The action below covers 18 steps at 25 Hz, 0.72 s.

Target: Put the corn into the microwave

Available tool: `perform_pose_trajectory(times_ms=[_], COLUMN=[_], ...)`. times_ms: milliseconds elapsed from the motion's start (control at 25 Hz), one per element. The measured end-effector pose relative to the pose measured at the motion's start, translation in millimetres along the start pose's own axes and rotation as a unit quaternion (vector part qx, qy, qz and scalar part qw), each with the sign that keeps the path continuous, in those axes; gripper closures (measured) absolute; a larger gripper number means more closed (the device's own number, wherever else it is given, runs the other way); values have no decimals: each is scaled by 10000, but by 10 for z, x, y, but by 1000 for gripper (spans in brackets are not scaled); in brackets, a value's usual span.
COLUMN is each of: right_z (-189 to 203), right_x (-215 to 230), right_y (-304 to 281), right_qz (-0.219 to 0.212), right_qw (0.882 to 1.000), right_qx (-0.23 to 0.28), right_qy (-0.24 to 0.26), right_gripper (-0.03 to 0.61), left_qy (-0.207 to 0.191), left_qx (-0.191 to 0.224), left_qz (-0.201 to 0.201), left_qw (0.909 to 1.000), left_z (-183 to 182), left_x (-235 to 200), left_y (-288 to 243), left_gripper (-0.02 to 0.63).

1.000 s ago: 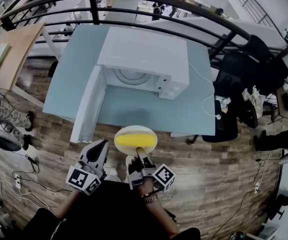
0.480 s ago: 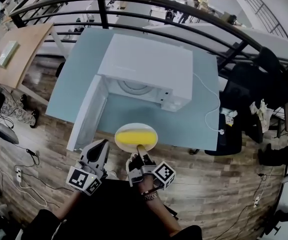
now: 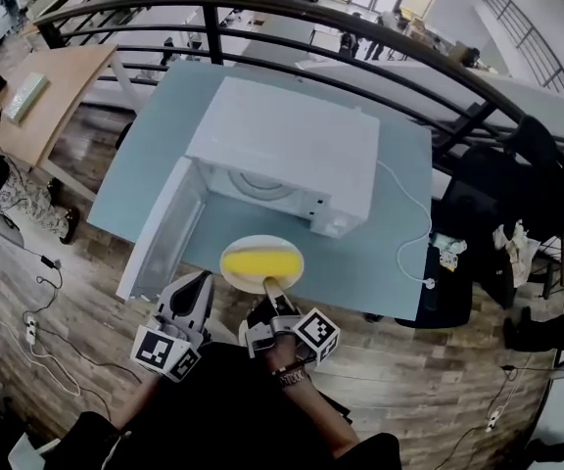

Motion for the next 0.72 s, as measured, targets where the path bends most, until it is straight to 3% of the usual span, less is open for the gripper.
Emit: perform_pose_trajectory(times_ms=[720], right_z=[-251], right_x=[-79], right_y=[-381], right_qz=[79], right_qw=[10000], right_qx=[-8], right_qy=[-41], right_gripper=[552], left_qy=[-3], left_qx=[38], left_qz=[-280], left_qw=[9996], left_z=[-34], left_x=[-142], left_y=[-213], left_gripper=[612])
Point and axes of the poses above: the fingertips, and each gripper's own axes: y backward along the fingers, x to its right, z out of its underside, the point moved 4 cm from there along y, backward along the fingers, and after that the axes turned 14 degrees about z, right-handed, at the moved point
